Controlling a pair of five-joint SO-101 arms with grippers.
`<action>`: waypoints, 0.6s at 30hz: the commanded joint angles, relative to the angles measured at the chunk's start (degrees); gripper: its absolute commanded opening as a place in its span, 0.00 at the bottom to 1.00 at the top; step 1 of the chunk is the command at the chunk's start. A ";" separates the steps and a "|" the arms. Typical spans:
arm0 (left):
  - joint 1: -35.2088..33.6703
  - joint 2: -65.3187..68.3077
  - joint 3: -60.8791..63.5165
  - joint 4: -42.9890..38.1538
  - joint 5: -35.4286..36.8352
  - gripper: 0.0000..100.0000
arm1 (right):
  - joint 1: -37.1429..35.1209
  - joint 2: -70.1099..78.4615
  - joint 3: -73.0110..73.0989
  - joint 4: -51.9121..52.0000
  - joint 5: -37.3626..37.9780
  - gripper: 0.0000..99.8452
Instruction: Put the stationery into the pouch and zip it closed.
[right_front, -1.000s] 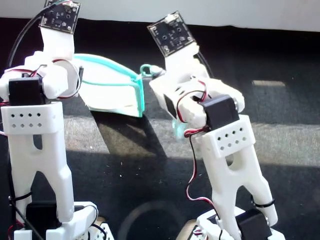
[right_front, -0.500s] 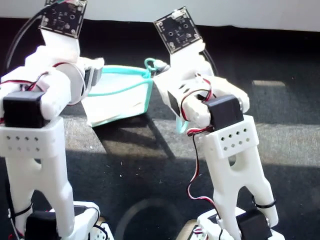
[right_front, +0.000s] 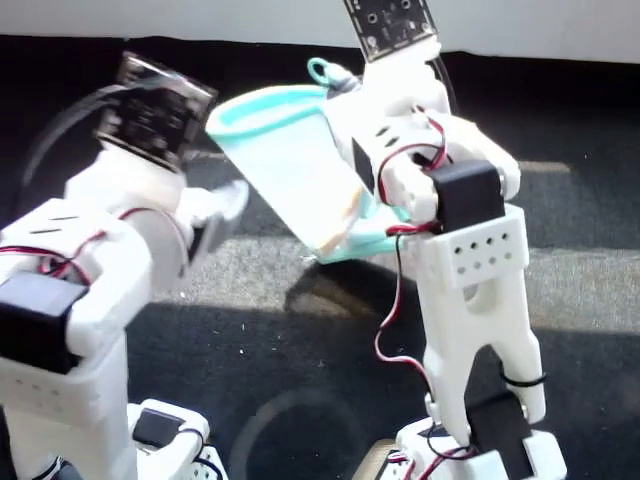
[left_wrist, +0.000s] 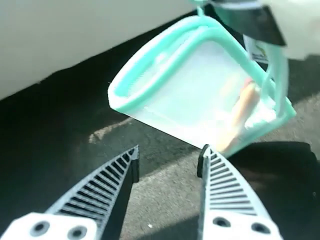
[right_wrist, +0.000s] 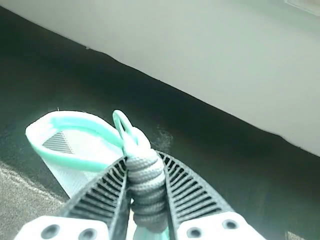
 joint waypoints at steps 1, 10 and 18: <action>3.12 -0.66 6.55 -0.35 1.67 0.21 | 0.48 1.27 -7.08 -0.22 0.35 0.00; 3.03 -0.84 22.99 -20.75 29.54 0.21 | 0.22 2.42 -15.87 3.38 0.35 0.00; 5.76 -1.01 31.87 -34.20 39.03 0.21 | 0.48 3.65 -16.22 4.35 0.35 0.00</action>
